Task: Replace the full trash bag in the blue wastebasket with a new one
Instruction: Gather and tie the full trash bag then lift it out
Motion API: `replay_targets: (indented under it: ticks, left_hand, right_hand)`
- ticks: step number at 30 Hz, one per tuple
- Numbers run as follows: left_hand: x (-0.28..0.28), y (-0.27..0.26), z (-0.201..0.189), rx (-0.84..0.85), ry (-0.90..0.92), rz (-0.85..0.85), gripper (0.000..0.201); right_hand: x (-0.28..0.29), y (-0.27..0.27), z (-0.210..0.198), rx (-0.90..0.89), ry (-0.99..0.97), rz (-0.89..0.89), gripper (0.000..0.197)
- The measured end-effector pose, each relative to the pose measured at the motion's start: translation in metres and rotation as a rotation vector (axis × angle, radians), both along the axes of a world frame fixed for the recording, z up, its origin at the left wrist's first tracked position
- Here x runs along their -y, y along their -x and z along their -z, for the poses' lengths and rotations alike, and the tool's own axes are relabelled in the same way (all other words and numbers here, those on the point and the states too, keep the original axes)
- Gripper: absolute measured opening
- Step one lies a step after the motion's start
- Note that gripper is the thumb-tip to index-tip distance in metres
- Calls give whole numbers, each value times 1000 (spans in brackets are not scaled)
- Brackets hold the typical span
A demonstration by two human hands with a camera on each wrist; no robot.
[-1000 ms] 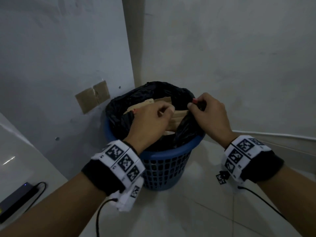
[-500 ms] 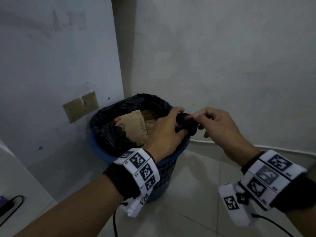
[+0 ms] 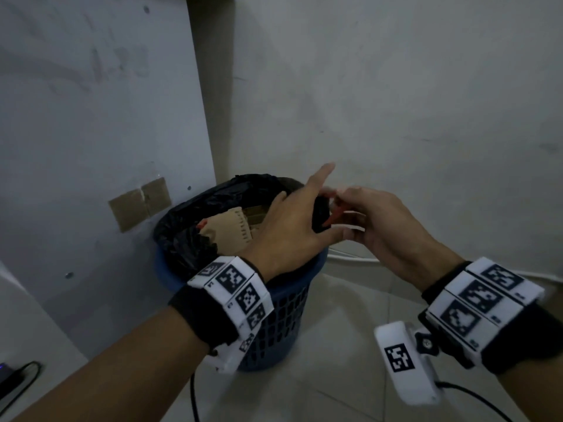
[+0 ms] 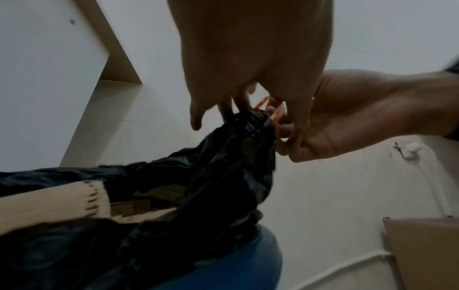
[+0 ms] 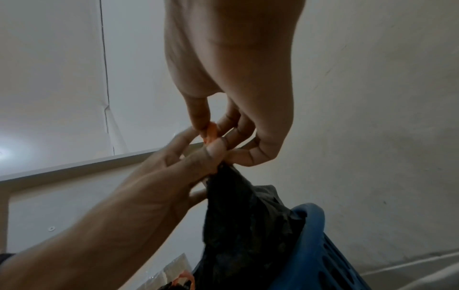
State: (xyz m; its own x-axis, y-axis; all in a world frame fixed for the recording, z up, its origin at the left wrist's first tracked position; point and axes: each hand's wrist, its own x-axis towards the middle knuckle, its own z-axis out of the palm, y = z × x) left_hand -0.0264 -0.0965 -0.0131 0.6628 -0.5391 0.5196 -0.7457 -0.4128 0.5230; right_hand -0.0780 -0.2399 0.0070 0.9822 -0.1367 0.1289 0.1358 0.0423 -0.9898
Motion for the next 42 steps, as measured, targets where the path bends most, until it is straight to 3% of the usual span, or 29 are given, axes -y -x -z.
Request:
replay_targets:
  ticks: [2, 6, 7, 10, 13, 16, 19, 22, 25, 28, 30, 32, 33, 35, 37, 40, 42]
  left_hand:
    - [6, 2, -1, -105, 19, -5, 74]
    - [10, 5, 1, -108, -67, 0, 30]
    - [10, 4, 2, -99, -76, 18, 26]
    - [7, -1, 4, -132, -101, 64, 42]
    - [3, -9, 8, 138, -274, 62, 45]
    - [-8, -15, 16, 373, -545, -27, 41]
    - [-38, -26, 23, 546, -669, -124, 37]
    - [-61, -41, 25, 374, -767, -195, 65]
    - [-56, -38, 27, 323, -813, -213, 68]
    - [-59, -30, 35, 294, -610, -136, 58]
    - [-71, -25, 33, 285, -396, -83, 50]
    - [-87, -23, 30, 290, -209, -116, 47]
    - [-95, -24, 29, 309, -139, -157, 45]
    - [-111, -27, 32, 366, -25, -265, 37]
    - [-125, -30, 35, 367, 33, -397, 30]
    - [-140, -30, 35, 289, -20, -632, 21]
    - [-148, -29, 33, 140, -86, -763, 24]
  right_hand:
    - [1, 1, -2, 14, 5, 35, 19]
    - [9, 2, -3, 15, -9, 69, 22]
    - [11, 2, -3, 15, -27, 69, 23]
    - [14, 3, -5, 4, -210, 60, 29]
    - [15, -1, -7, 31, -495, 29, 31]
    - [24, -10, -1, 37, -512, 154, 31]
    - [51, -14, 10, -8, -391, 314, 33]
    - [66, -14, 23, -17, -163, 392, 33]
    - [64, -19, 39, 21, 203, 448, 30]
    - [67, -21, 55, -37, 474, 496, 22]
    - [68, -17, 61, -104, 490, 460, 8]
    - [65, -13, 63, -127, 560, 424, 7]
    - [62, -10, 61, -116, 694, 423, 9]
    - [53, -8, 54, -61, 980, 437, 9]
    - [35, -8, 45, 64, 1122, 475, 11]
    - [-4, -13, 38, 317, 1014, 380, 14]
    - [-34, -16, 38, 446, 972, 271, 16]
